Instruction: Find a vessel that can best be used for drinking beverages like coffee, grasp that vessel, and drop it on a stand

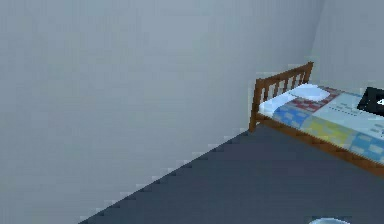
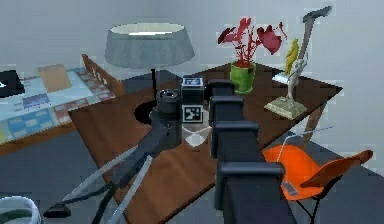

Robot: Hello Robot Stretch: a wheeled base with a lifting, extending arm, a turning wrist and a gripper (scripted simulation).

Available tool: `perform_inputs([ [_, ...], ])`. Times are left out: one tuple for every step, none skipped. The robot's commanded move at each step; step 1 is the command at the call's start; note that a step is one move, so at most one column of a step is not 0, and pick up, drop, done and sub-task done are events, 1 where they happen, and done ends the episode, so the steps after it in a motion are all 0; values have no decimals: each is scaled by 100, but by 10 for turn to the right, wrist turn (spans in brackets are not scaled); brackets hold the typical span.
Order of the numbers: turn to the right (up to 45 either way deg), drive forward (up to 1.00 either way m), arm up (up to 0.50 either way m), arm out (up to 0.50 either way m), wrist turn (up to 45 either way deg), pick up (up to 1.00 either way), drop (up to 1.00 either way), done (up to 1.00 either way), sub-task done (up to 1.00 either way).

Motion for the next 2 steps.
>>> perform_inputs([
  [0,0,0,-18,0,0,0,0,0],
  [-450,0,0,0,0,0,0,0,0],
])
